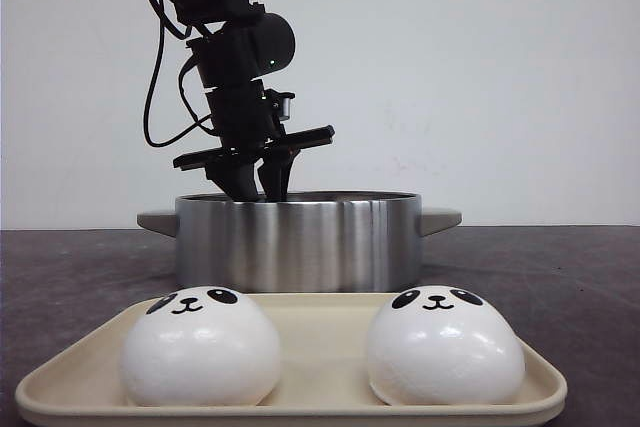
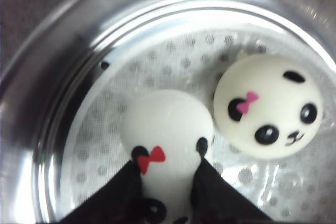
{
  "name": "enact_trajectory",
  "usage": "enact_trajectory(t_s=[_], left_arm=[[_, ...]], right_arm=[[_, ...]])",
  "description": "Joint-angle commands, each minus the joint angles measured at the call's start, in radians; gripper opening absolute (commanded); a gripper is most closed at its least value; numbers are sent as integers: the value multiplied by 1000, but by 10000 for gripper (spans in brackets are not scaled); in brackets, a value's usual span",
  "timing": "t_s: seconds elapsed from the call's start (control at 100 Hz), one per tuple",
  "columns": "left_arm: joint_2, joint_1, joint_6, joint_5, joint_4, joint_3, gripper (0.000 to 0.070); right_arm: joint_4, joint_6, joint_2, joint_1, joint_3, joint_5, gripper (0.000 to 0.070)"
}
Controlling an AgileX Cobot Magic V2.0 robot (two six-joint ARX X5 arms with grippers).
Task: Steam buns
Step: 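Lower the bun into the pot and open the left gripper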
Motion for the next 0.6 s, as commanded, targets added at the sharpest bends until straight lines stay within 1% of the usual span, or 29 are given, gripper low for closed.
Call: enact_trajectory(t_s=[0.0, 0.13, 0.19, 0.24, 0.29, 0.39, 0.52, 0.56, 0.59], left_arm=[[26, -7, 6, -2, 13, 29, 3], [27, -7, 6, -8, 18, 29, 13], [27, -6, 6, -8, 17, 29, 55], [27, -6, 6, -8, 13, 29, 113], [27, -6, 6, -8, 5, 29, 155], [27, -6, 6, -10, -2, 29, 216], [27, -6, 6, -25, -3, 29, 371], [27, -3, 6, -25, -5, 29, 401], [27, -3, 6, -24, -6, 29, 407]], right_arm=[[-5, 23, 5, 7, 13, 5, 317], [-16, 24, 5, 7, 13, 5, 318], [-22, 24, 5, 7, 13, 5, 318], [-23, 24, 5, 7, 13, 5, 318], [-22, 24, 5, 7, 13, 5, 318], [-21, 24, 5, 7, 13, 5, 318], [-21, 27, 5, 7, 13, 5, 318], [-21, 29, 5, 7, 13, 4, 318], [-21, 29, 5, 7, 13, 5, 318]])
